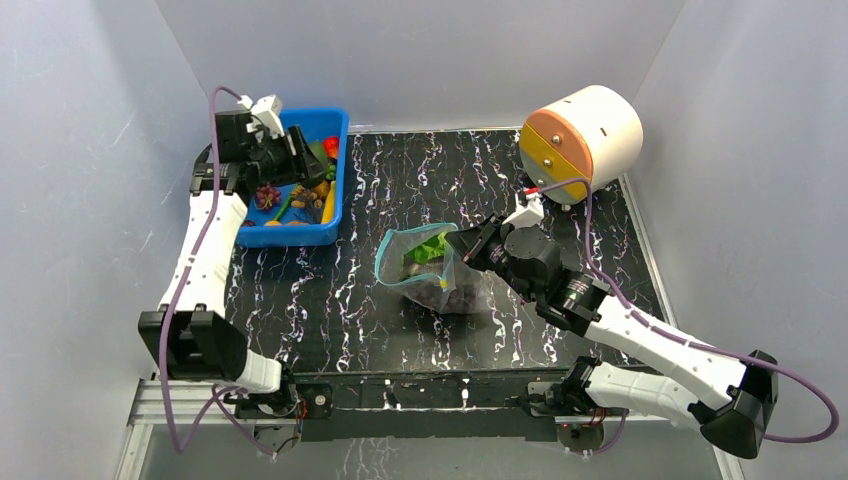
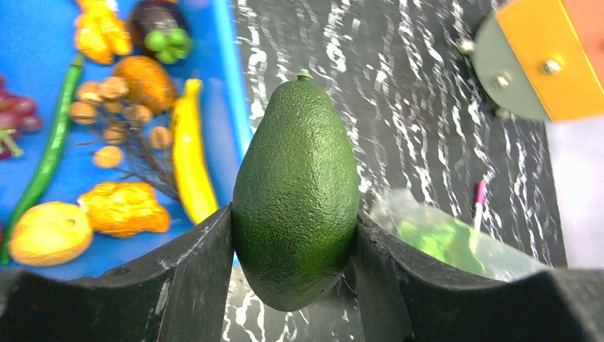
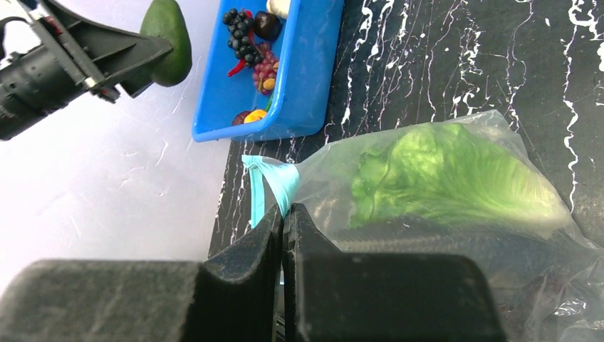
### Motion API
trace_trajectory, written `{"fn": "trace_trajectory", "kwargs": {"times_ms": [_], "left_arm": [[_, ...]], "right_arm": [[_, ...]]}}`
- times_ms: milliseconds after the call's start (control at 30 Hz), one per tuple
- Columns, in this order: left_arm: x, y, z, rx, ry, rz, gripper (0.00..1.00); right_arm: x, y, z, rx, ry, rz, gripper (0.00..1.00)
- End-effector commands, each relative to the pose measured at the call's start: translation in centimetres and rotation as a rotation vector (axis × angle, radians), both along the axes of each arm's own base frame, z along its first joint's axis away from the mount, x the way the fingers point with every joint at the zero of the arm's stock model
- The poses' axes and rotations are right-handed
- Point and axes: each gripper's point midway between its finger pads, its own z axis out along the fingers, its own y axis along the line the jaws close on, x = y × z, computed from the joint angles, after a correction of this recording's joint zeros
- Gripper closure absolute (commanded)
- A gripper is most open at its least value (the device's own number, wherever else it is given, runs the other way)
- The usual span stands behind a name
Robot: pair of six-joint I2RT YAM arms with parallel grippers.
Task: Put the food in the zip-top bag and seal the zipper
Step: Place the fake fruit in the zipper food storage bag.
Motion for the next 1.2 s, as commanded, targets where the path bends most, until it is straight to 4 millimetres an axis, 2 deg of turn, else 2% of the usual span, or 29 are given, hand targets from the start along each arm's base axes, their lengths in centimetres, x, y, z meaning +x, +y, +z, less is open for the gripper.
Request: {"fn": "trace_trajectory", "kwargs": {"times_ms": [0, 133, 333, 600, 733, 900, 1000, 1167], "left_arm": [[-4.0, -4.9, 2.9, -0.001, -0.039, -0.186, 0.68], [-6.4, -7.5, 3.9, -0.011, -0.022, -0.292, 0.69], [-11.0, -11.0, 6.2, -0.185, -0.081, -0.463, 0.69], [-14.9, -12.6, 4.7, -0.228, -0.049, -0.575, 0.69], [-17.6, -14.3, 6.0, -0.328, -0.073, -0.693, 0.69], [-19.9, -15.7, 7.2, -0.440, -0.100, -0.813, 0.69], [-20.3, -16.1, 6.5, -0.445, -0.086, -0.840, 0.68], [-20.3, -16.6, 3.2, -0.448, -0.016, -0.850, 0.68]], "right_arm": [[0.8, 0.2, 5.6, 0.169, -0.082, -0.041, 1.00], [0.9, 0.5, 5.8, 0.180, -0.069, -0.044, 1.00], [1.3, 0.8, 5.0, 0.192, -0.039, -0.058, 1.00], [1.6, 1.3, 5.9, 0.203, -0.040, -0.056, 1.00], [1.8, 1.2, 5.9, 0.209, -0.039, -0.068, 1.00], [1.8, 1.7, 6.0, 0.220, -0.032, -0.058, 1.00], [1.8, 2.0, 6.2, 0.225, -0.031, -0.048, 1.00], [1.8, 2.4, 6.2, 0.239, -0.032, -0.030, 1.00]]}}
